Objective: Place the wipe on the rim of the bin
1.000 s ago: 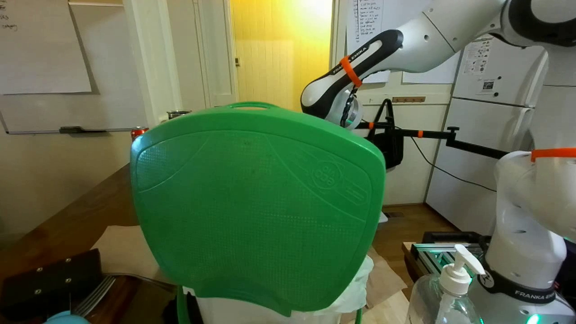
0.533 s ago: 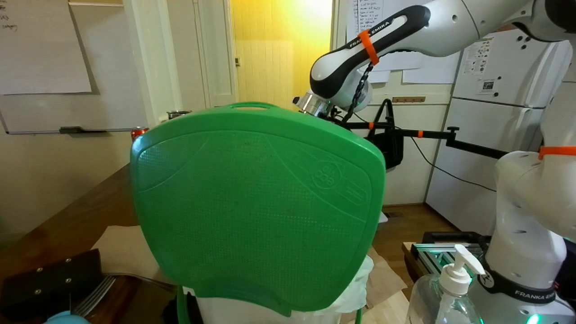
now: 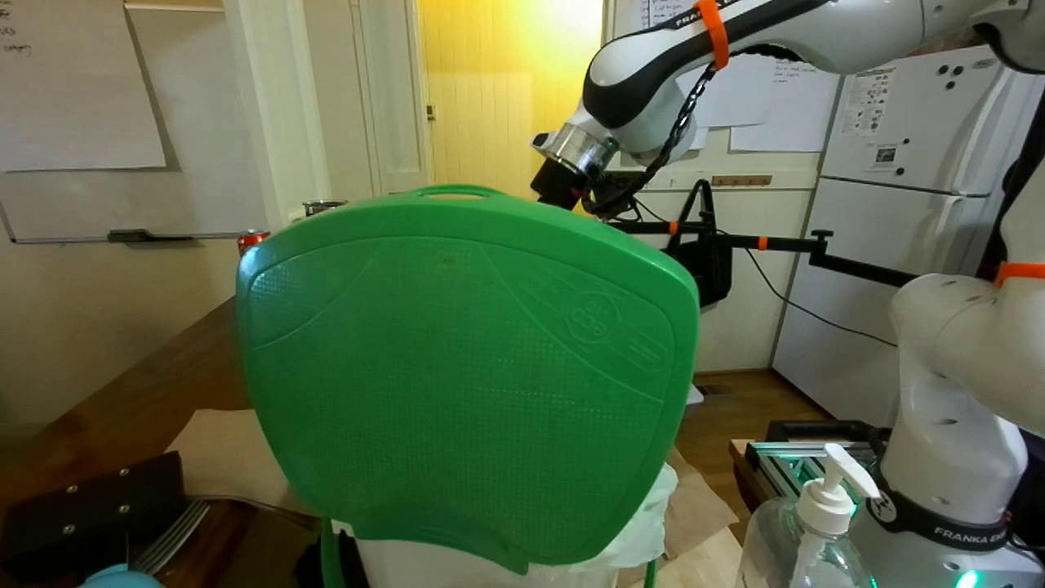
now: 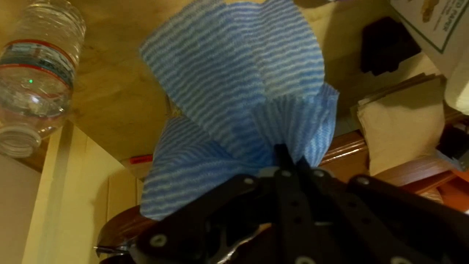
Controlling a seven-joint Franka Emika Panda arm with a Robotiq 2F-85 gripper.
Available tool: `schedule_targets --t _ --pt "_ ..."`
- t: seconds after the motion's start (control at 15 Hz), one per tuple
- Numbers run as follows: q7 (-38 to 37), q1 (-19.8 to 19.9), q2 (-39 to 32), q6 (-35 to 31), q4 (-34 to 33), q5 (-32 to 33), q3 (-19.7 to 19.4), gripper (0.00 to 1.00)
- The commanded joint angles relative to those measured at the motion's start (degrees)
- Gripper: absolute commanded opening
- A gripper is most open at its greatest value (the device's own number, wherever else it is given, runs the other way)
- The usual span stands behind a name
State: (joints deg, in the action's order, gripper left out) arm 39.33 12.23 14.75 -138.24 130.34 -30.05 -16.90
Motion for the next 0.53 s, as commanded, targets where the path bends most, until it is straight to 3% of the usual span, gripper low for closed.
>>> schedule_targets --t 0.0,0.47 --pt "1.0 -2.99 3.68 5.9 -0.37 -0.96 -2.19 0.0" --pt "3.21 -7.1 9.2 15.26 -1.47 -2.75 -3.76 0.0"
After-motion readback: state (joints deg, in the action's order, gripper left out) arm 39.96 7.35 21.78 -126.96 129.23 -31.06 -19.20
